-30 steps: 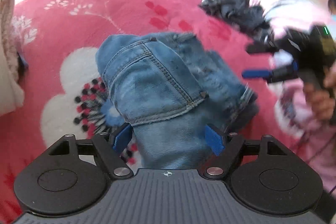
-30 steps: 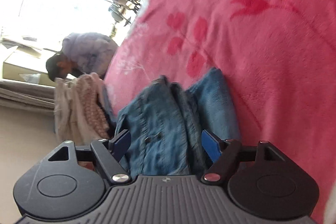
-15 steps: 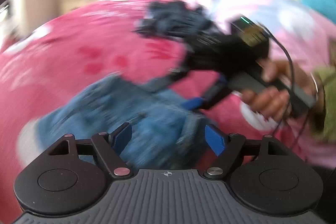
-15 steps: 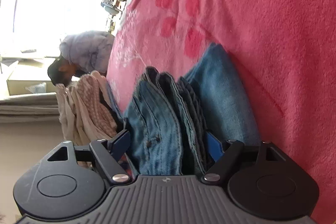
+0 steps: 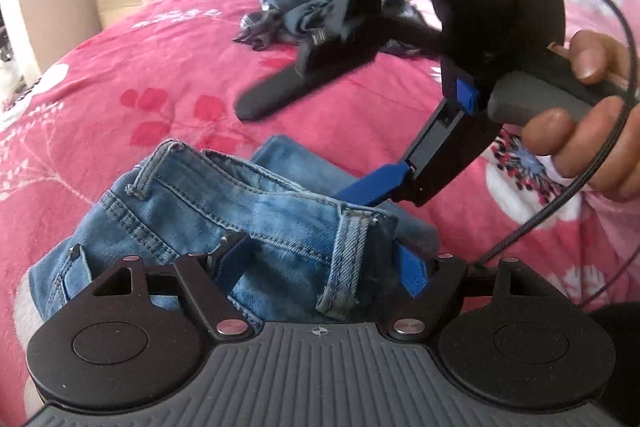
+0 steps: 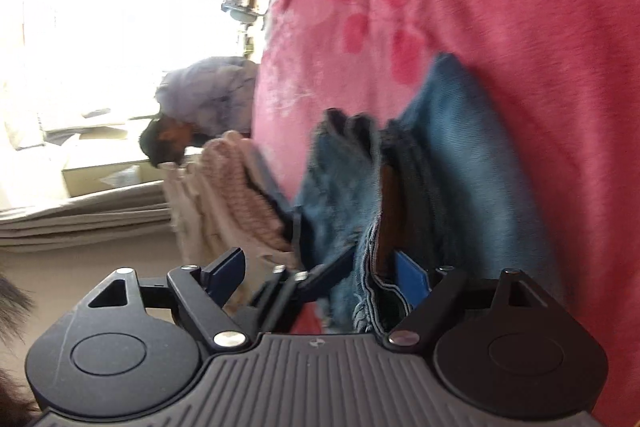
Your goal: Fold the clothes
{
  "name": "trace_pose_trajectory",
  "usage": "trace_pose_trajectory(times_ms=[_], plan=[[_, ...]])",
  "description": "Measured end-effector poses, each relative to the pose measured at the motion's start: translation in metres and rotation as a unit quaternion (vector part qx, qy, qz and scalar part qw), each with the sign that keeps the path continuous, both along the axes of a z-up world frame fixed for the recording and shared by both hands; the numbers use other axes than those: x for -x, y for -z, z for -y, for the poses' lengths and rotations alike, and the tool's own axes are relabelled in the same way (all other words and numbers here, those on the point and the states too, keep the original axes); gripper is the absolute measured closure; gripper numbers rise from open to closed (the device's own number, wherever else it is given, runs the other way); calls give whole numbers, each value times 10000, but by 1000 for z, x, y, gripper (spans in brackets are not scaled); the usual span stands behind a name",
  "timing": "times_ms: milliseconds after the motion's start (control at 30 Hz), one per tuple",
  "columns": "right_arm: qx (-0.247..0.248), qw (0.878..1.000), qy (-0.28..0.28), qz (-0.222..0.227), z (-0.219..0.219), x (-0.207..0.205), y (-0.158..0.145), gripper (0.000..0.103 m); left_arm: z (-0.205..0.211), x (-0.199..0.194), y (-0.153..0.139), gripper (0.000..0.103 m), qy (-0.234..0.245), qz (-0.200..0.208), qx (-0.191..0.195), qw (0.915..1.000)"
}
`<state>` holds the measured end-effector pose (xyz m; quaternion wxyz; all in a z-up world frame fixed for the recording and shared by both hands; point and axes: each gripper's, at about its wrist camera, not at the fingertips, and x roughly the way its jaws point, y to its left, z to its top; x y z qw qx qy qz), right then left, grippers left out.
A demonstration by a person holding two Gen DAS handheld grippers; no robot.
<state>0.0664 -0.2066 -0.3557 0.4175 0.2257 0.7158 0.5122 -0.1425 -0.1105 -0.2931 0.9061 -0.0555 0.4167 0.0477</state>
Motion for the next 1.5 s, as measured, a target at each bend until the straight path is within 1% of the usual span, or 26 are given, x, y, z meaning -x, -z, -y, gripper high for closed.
trace_pose_trajectory(times_ms=[33, 67, 133, 167, 200, 267, 300, 400, 433, 500, 600, 700, 800, 867, 967, 1000, 1033, 1067, 1100, 1133, 1167, 1233, 1267, 1433, 1500], plan=[[-27, 10000, -18, 8, -3, 2, -2, 17, 1, -1, 0, 27, -46, 2, -38, 10000], [-53, 10000, -37, 16, -5, 3, -4, 16, 3, -1, 0, 29, -97, 16, -64, 9999], [-107, 9999, -63, 37, -9, 5, -7, 14, 1, 2, -2, 40, -309, 122, -30, 9994], [-137, 9999, -50, 41, -9, 4, -8, 15, -3, 5, -2, 48, -428, 181, 52, 9989], [-201, 9998, 4, 10, -7, 2, -9, 15, -9, 8, -3, 53, -542, 237, 234, 9980], [-290, 9993, 222, -20, 1, -6, -12, 15, -20, 19, -6, 58, -776, 379, 655, 9941], [-307, 9990, 329, -1, 5, -10, -14, 15, -24, 23, -7, 60, -845, 444, 799, 9922], [1, 9982, 508, 320, 13, -19, -13, 15, -37, 36, -13, 63, -1045, 649, 1209, 9850], [137, 9979, 467, 416, 13, -19, -11, 15, -42, 40, -14, 64, -1147, 715, 1365, 9814], [336, 9970, 266, 650, 8, -13, -9, 16, -51, 49, -16, 65, -1357, 843, 1709, 9723], [661, 9929, -56, 992, -3, -1, -4, 21, -61, 59, -19, 70, -1647, 1061, 1984, 9603], [961, 9838, -384, 1461, -17, 14, -1, 28, -65, 73, -30, 73, -1931, 1392, 2053, 9493], [983, 9774, -576, 1782, -31, 23, -2, 28, -68, 84, -40, 74, -2167, 1654, 2027, 9405], [993, 9747, -621, 1906, -40, 25, -2, 28, -71, 91, -44, 74, -2286, 1766, 2077, 9345], [968, 9740, -658, 1938, -47, 27, 2, 28, -74, 97, -47, 74, -2419, 1879, 2135, 9277], [959, 9730, -689, 1982, -48, 28, 2, 30, -75, 99, -48, 74, -2463, 1917, 2154, 9253], [964, 9712, -725, 2053, -48, 29, 1, 37, -76, 101, -49, 74, -2507, 1954, 2172, 9229], [975, 9693, -760, 2125, -48, 30, 0, 51, -78, 103, -50, 74, -2551, 1992, 2191, 9204], [1001, 9682, -768, 2162, -47, 30, 0, 57, -79, 105, -51, 74, -2595, 2029, 2210, 9180], [1027, 9670, -776, 2199, -45, 30, 1, 69, -80, 107, -52, 74, -2627, 2063, 2213, 9162], [1038, 9667, -774, 2207, -44, 30, 1, 74, -80, 108, -53, 74, -2640, 2089, 2201, 9155], [973, 9711, -718, 2058, -39, 27, 4, 87, -81, 109, -55, 74, -2667, 2137, 2200, 9136], [937, 9727, -693, 2009, -37, 26, 4, 89, -82, 110, -55, 74, -2690, 2165, 2214, 9120], [801, 9729, -507, 2109, -21, 27, -6, 90, -86, 114, -59, 75, -2802, 2313, 2338, 9019], [764, 9730, -406, 2141, -12, 22, -11, 90, -87, 113, -63, 75, -2778, 2351, 2329, 9019]])
